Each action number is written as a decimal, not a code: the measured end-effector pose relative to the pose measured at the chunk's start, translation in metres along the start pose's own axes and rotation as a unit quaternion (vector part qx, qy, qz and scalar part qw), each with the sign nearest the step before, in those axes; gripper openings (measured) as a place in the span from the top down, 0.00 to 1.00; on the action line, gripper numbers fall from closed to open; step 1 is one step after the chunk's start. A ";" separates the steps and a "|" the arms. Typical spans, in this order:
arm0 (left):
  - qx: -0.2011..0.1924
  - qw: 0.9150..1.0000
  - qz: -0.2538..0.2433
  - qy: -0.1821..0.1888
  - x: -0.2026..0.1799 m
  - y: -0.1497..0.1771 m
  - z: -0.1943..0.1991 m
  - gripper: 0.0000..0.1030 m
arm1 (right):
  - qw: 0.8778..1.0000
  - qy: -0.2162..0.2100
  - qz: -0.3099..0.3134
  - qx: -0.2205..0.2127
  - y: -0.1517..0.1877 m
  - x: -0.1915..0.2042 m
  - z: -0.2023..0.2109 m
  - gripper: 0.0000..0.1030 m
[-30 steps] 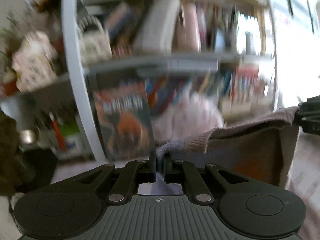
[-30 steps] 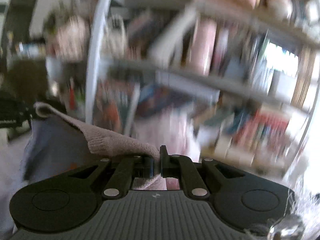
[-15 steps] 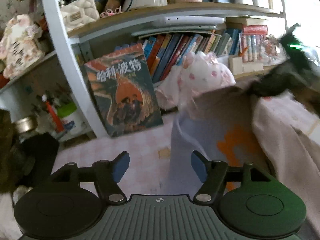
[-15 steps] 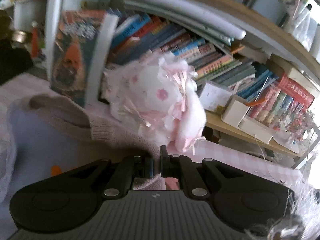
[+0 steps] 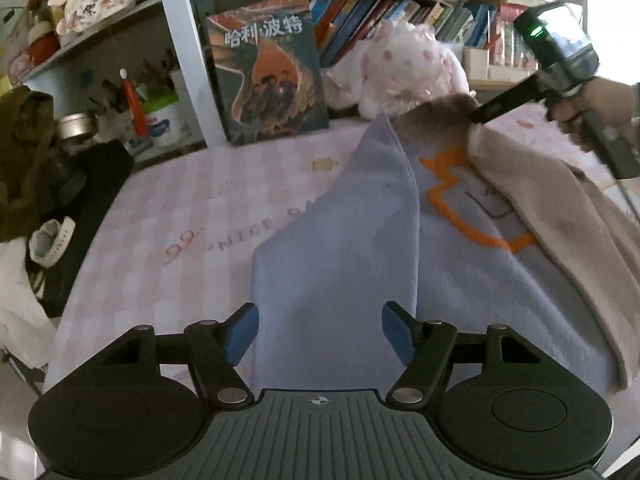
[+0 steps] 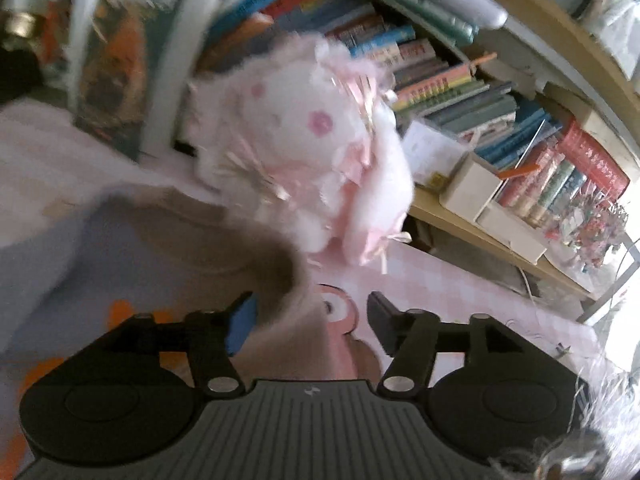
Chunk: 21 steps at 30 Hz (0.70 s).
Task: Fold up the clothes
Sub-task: 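Lower the sweater flat onto the desk and open both grippers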
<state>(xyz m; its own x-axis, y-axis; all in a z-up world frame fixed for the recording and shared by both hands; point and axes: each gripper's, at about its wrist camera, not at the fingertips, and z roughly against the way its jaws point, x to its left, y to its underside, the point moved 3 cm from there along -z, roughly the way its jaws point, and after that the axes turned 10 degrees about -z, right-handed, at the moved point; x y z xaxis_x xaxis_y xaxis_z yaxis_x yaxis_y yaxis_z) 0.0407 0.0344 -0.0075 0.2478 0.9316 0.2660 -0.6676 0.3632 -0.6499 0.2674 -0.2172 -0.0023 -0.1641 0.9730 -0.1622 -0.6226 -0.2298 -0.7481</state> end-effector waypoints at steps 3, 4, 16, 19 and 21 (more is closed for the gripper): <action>0.004 1.000 -0.009 0.001 -0.005 0.004 -0.002 0.32 | 0.999 -0.031 -0.008 -0.014 0.015 0.006 0.037 0.35; 0.005 1.000 -0.011 0.001 -0.006 0.005 -0.003 0.32 | 0.999 -0.041 -0.010 -0.017 0.021 0.009 0.050 0.34; -0.002 0.999 -0.049 0.005 -0.035 0.018 -0.004 0.32 | 0.997 -0.063 -0.046 0.026 0.136 0.041 0.159 0.26; 0.004 0.998 -0.056 0.006 -0.041 0.023 -0.006 0.32 | 0.996 -0.057 -0.063 0.040 0.156 0.044 0.173 0.28; 0.010 0.998 -0.069 0.005 -0.046 0.025 -0.008 0.32 | 0.996 -0.054 -0.063 0.041 0.164 0.049 0.179 0.28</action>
<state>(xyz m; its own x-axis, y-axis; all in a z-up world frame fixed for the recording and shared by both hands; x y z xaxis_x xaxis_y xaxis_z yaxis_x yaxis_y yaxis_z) 0.0183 0.0009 -0.0423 0.3454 0.8731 0.3441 -0.6409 0.4873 -0.5931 0.0196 -0.2109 -0.0179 -0.1585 0.9874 0.0034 -0.7032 -0.1104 -0.7024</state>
